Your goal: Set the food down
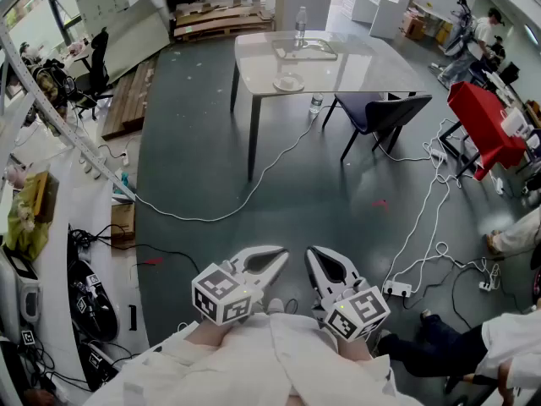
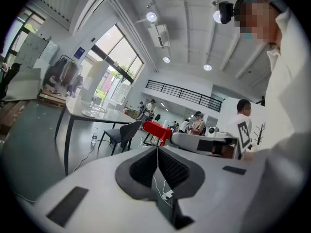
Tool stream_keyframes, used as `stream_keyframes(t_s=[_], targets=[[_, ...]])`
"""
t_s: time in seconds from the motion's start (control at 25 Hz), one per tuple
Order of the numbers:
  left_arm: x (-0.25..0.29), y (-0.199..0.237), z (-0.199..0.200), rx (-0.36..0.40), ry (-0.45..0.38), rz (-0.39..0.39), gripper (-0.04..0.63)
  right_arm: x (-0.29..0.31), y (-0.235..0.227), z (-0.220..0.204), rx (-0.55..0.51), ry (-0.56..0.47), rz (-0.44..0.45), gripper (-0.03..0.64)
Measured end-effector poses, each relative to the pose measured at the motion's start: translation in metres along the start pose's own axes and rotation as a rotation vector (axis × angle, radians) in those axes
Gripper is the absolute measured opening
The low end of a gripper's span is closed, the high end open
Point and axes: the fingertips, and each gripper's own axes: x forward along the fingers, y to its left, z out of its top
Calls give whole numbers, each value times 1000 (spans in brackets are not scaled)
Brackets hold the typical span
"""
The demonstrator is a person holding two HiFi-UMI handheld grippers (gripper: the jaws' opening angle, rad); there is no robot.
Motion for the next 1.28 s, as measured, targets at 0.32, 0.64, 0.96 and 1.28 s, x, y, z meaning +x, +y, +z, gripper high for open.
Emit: stream_keyframes(t_s=[0.32,0.64,0.96,1.28], targets=[[4,-4,0,-1,-4,-8,20,-1,-4,0,8,8,-10,2],[12,-11,-9,-3,15,-17,20,-8,-14,-4,53,-19,-37,3],[26,-18,-12,-61,-12,-16,20,-16,-27,-20,124,27,-33,3],[40,-30,-21,-67,-34,0,20,-28,-52,-27,148,23,-25,3]])
